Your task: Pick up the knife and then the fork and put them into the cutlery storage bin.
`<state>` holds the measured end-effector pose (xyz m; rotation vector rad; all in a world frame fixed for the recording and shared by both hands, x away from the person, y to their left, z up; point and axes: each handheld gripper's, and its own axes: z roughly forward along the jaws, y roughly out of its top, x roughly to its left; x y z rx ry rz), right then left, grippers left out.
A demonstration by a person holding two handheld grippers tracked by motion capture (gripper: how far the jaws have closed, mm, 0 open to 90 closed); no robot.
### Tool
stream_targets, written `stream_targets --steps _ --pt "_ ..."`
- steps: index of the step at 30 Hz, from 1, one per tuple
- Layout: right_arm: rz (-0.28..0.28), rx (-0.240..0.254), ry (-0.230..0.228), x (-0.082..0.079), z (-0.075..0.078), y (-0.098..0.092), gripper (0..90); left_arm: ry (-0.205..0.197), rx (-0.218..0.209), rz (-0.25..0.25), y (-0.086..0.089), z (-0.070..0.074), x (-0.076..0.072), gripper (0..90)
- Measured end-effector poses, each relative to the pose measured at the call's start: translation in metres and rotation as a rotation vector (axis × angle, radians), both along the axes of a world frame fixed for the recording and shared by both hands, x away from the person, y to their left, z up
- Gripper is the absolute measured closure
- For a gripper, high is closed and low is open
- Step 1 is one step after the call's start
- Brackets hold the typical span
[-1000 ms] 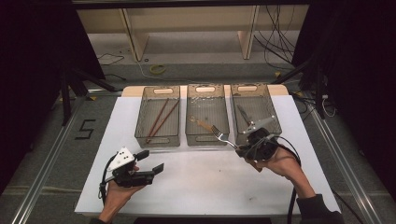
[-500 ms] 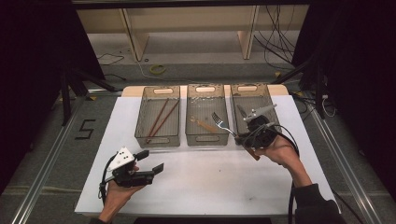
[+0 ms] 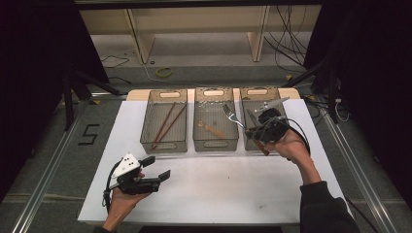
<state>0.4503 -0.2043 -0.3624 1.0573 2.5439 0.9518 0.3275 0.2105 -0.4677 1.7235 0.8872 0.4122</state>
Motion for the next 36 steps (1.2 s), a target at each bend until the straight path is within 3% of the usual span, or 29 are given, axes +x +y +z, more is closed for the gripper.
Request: stream_targets --steps 10,36 --pt "-0.078 0.026 -0.008 0.023 0.008 -0.009 78.2 0.0 -0.003 0.003 0.0 0.0 0.0 17.9" --pt "-0.19 0.029 0.03 0.064 0.01 -0.023 78.2 0.001 -0.004 0.002 0.0 0.0 0.0 17.9"
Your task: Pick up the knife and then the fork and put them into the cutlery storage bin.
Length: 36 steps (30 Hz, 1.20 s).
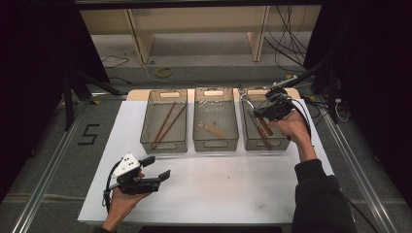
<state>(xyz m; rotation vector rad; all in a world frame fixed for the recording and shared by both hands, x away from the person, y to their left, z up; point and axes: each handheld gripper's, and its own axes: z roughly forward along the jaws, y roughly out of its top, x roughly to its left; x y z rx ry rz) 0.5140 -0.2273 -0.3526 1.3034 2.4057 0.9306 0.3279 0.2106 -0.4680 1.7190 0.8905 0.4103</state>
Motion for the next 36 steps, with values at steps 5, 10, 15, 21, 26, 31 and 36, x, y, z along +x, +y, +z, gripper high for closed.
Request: stream_targets --steps 5,10,15,21,26,31,36 --pt "-0.027 -0.006 0.009 0.009 -0.001 -0.003 78.1 -0.001 0.0 -0.001 0.0 0.0 0.0 17.9" --pt "-0.054 -0.003 0.02 0.017 -0.003 -0.007 78.2 -0.002 0.0 -0.001 0.0 0.0 0.0 17.9" --pt "-0.084 -0.007 0.029 0.022 -0.006 -0.012 78.1 0.0 -0.001 -0.001 0.0 0.0 0.0 17.9" --pt "-0.109 -0.011 0.039 0.027 -0.009 -0.016 78.1 0.0 -0.001 -0.002 0.0 0.0 0.0 17.9" --pt "-0.123 -0.01 0.049 0.03 -0.01 -0.018 78.1 -0.001 0.0 -0.002 0.0 0.0 0.0 17.9" --pt "-0.139 -0.018 0.057 0.033 -0.013 -0.02 78.1 0.0 -0.001 -0.003 0.0 0.0 0.0 17.9" --pt "-0.149 -0.024 0.062 0.034 -0.015 -0.022 78.1 0.0 -0.001 -0.003 0.0 0.0 0.0 17.9"
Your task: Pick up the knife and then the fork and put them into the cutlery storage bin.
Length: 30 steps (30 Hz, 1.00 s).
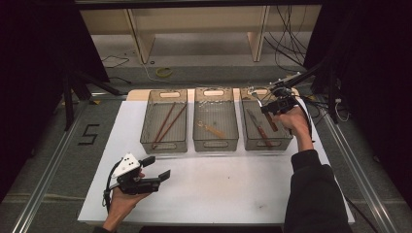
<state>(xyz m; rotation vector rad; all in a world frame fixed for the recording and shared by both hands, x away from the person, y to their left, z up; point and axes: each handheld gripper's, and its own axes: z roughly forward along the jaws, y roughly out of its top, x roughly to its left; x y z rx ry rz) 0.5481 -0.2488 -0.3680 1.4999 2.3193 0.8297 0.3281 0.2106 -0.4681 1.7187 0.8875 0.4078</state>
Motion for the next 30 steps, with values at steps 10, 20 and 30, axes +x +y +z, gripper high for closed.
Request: stream_targets --steps 10,20,30 --pt "-0.016 -0.002 0.018 0.002 -0.009 -0.003 78.2 -0.001 0.001 0.001 0.0 0.0 0.0 17.9" --pt "-0.025 -0.009 0.033 0.002 -0.019 -0.005 78.1 -0.001 0.004 -0.003 0.0 0.0 0.0 17.9" --pt "-0.034 -0.019 0.058 0.002 -0.028 -0.006 78.1 -0.001 0.004 -0.001 0.0 0.0 0.0 17.9"
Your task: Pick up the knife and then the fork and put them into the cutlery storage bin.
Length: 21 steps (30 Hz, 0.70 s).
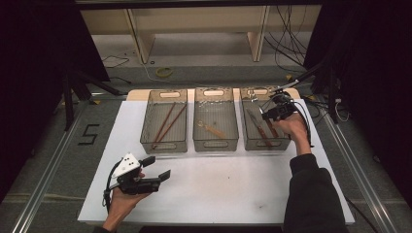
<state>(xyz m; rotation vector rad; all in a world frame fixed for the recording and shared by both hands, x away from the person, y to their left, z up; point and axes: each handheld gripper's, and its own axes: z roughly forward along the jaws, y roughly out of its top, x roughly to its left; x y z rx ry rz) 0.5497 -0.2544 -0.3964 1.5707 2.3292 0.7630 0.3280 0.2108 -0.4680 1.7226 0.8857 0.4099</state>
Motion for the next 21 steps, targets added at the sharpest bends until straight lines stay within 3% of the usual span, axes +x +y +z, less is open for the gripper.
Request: stream_targets --steps 15,21 --pt "-0.001 -0.022 0.025 -0.001 -0.011 -0.001 77.8 0.001 0.001 -0.001 0.0 0.0 0.0 17.9" --pt "0.005 -0.025 0.059 -0.001 -0.016 -0.001 77.1 0.002 -0.001 0.0 -0.001 0.0 0.0 18.0"
